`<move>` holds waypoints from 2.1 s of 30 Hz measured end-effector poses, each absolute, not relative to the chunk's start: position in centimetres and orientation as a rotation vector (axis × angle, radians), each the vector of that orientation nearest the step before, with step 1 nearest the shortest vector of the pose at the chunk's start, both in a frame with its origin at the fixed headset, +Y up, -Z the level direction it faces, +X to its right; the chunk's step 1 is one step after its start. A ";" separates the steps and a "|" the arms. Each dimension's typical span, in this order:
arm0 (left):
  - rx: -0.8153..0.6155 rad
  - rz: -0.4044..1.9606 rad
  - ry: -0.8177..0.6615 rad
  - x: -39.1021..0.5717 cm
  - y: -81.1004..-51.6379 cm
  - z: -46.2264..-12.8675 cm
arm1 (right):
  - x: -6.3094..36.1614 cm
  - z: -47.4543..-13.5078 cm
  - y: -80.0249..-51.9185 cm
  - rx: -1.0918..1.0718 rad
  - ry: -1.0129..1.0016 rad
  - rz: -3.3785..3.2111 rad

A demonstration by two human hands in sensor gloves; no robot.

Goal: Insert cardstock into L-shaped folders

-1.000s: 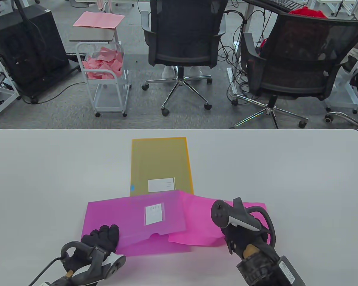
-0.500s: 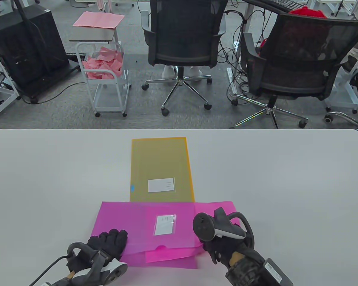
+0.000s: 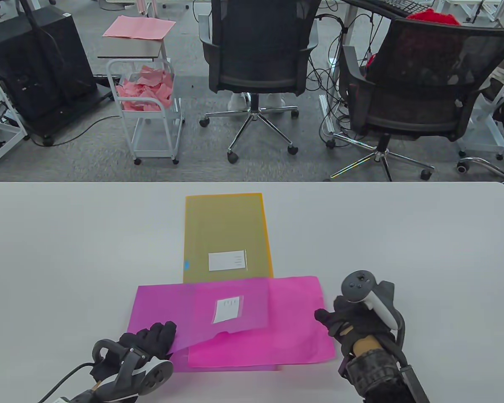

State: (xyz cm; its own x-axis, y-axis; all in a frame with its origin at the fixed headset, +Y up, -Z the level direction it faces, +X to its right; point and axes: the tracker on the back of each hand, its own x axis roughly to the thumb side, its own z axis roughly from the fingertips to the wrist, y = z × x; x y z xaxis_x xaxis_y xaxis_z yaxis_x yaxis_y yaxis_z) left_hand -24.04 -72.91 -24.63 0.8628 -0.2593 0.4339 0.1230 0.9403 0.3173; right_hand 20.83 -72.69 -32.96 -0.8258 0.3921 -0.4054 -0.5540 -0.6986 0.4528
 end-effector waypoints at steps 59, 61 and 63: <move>-0.069 0.055 -0.526 -24.5 -73.5 -25.5 | 13.3 -33.1 -77.3 0.070 0.655 1.572; -0.067 0.165 -0.391 -25.6 -73.5 -26.2 | 13.6 -33.3 -77.3 0.086 0.634 1.547; -0.095 0.282 -0.223 -27.2 -73.3 -26.9 | 14.0 -33.7 -77.2 0.147 0.629 1.531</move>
State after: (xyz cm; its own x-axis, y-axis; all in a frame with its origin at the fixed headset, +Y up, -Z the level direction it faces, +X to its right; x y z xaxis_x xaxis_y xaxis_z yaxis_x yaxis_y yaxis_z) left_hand -27.21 -73.34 -26.88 0.9361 0.2861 0.2045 -0.2652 0.9562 -0.1237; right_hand 13.97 -77.19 -33.72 -0.0825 0.9541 -0.2880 -0.8812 0.0651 0.4682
